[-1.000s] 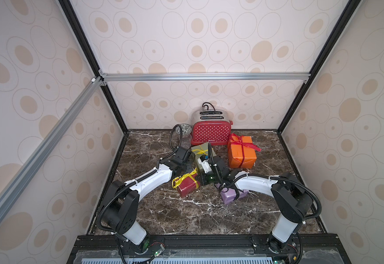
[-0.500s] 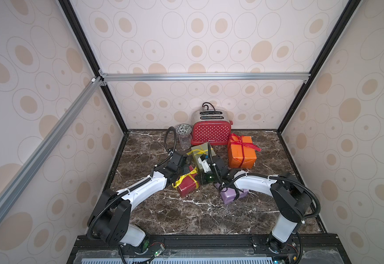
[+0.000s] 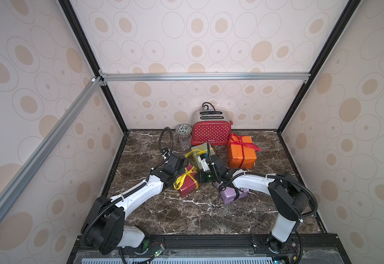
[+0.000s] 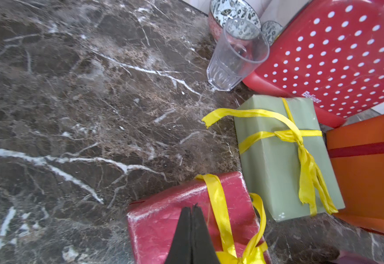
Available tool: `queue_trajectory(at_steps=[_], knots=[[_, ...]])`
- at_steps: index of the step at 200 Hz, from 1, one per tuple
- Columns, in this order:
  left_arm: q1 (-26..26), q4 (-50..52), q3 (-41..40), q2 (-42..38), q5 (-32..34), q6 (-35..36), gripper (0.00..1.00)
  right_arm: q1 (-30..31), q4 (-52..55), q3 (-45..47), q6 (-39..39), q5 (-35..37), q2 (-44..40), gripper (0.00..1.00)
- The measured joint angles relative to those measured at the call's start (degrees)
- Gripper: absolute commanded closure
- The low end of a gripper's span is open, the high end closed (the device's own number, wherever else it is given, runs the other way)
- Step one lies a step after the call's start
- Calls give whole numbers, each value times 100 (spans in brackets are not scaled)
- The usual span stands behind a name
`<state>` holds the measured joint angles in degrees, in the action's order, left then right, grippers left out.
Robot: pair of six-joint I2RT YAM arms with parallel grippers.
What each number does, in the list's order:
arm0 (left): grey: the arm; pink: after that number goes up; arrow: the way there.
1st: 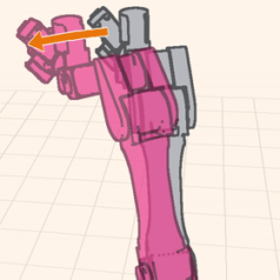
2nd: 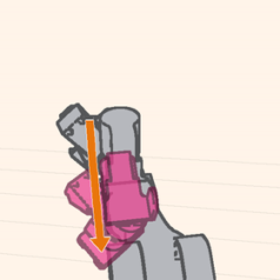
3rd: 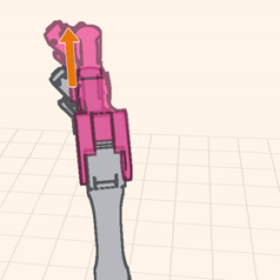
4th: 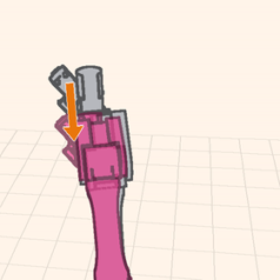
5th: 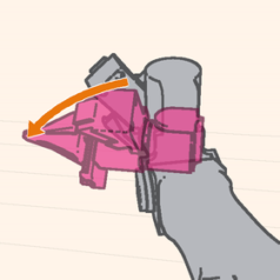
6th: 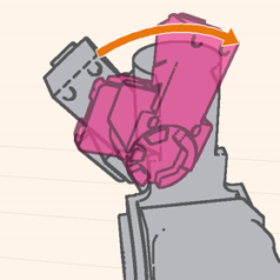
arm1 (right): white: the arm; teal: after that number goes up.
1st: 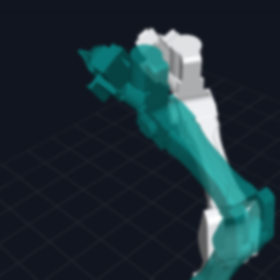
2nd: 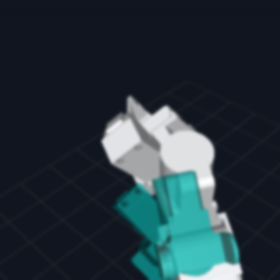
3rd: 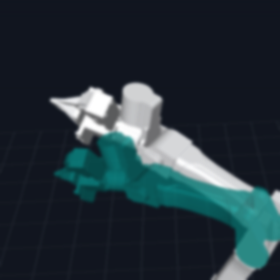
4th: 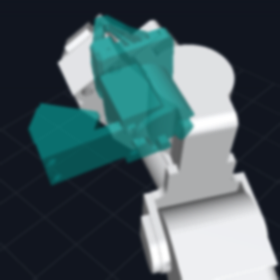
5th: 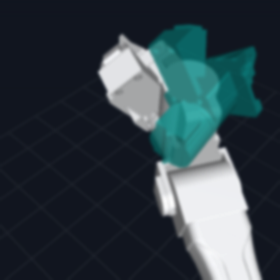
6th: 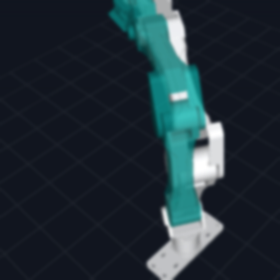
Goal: Untie the ribbon bows on the gift boxes
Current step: Untie the ribbon from the gift box.
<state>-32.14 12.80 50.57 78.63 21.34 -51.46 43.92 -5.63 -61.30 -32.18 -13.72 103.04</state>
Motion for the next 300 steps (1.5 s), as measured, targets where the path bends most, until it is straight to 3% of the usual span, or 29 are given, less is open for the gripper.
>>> queue_trajectory(at_steps=[43, 102, 148, 174, 186, 208, 224, 240, 267, 282, 300], knots=[[109, 227, -96, -66, 350, -66, 100, 2, 2, -42, -15, 7, 39, 100], [575, 468, -315, -275, 380, -188, 100, 11, 4, -44, -15, 7, 42, 100], [643, 623, -328, -376, 520, -188, 100, 26, 11, -52, -11, 15, 46, 100], [643, 625, -328, -376, 551, -188, 94, 33, 9, -68, 0, 20, 57, 100], [645, 632, -328, -376, 564, -184, 82, 33, 4, -83, 9, 17, 74, 100], [664, 706, -326, -387, 614, -149, 43, 37, 9, -111, 20, 13, 92, 100], [723, 831, -299, -439, 605, -118, 22, 37, 7, -116, 33, 4, 98, 100], [802, 979, -195, -553, 612, -39, 12, 37, 7, -116, 50, -2, 98, 100], [861, 1064, 87, -883, 564, 229, 21, 37, 0, -116, 57, -33, 98, 100], [868, 1038, 280, -979, 275, 514, 57, 37, -20, -116, 59, -70, 101, 100], [863, 861, 450, -944, -527, 957, 63, 42, -66, -92, 70, -131, 101, 95]])
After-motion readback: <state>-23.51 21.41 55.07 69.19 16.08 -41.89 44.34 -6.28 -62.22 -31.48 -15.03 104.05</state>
